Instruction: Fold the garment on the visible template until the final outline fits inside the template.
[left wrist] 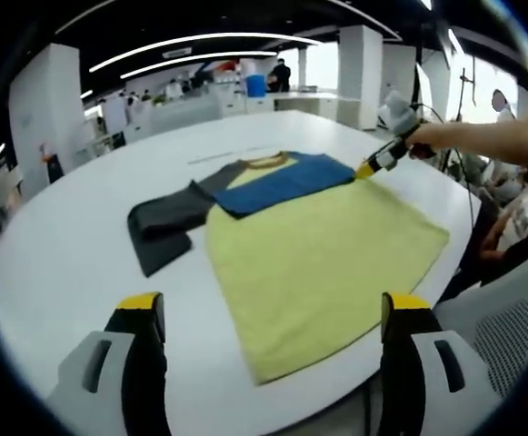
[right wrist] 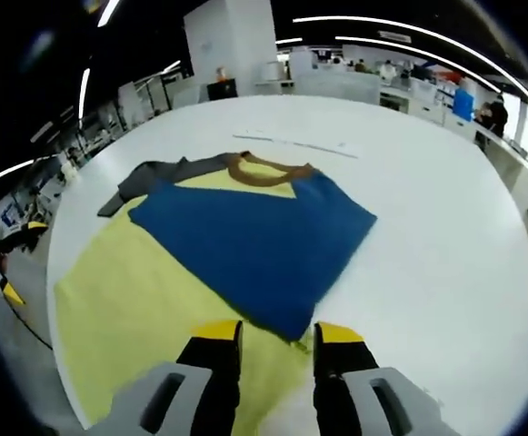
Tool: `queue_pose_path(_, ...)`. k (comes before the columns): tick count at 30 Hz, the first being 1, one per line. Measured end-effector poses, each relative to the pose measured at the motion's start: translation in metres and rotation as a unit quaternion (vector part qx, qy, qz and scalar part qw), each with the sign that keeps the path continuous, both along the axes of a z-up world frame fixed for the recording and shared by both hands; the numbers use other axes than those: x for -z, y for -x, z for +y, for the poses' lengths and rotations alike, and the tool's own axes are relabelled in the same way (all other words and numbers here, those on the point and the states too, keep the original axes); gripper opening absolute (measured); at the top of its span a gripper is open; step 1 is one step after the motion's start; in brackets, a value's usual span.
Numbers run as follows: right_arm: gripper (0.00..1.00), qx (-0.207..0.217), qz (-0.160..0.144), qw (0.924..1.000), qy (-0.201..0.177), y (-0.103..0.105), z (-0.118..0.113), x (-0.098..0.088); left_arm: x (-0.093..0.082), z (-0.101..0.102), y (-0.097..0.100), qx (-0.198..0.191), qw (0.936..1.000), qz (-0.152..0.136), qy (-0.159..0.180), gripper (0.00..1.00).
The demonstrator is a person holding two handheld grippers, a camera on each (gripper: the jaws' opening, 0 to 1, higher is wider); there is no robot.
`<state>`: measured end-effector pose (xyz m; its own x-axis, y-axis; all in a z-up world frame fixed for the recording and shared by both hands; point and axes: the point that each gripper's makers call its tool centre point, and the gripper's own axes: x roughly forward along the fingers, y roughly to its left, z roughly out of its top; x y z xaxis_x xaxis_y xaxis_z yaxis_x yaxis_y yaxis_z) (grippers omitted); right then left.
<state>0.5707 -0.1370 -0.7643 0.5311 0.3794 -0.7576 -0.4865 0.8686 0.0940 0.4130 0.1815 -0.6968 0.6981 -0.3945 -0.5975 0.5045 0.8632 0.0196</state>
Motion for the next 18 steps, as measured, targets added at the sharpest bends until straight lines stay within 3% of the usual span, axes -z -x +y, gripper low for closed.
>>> queue_pose_path(6, 0.06, 0.005, -0.013, 0.9996, 0.024, -0.003, -0.011, 0.001, 0.001, 0.001, 0.001, -0.002, 1.0000, 0.001, 0.000, 0.94)
queue_pose_path(10, 0.01, 0.007, -0.013, 0.9994, 0.032, -0.002, -0.014, 0.004, 0.002, 0.001, 0.001, -0.003, 1.0000, 0.002, 0.000, 0.94)
queue_pose_path(18, 0.00, 0.006, -0.010, 0.9987, 0.050, -0.001, -0.026, 0.009, 0.003, 0.004, 0.002, -0.007, 1.0000, 0.005, 0.000, 0.93)
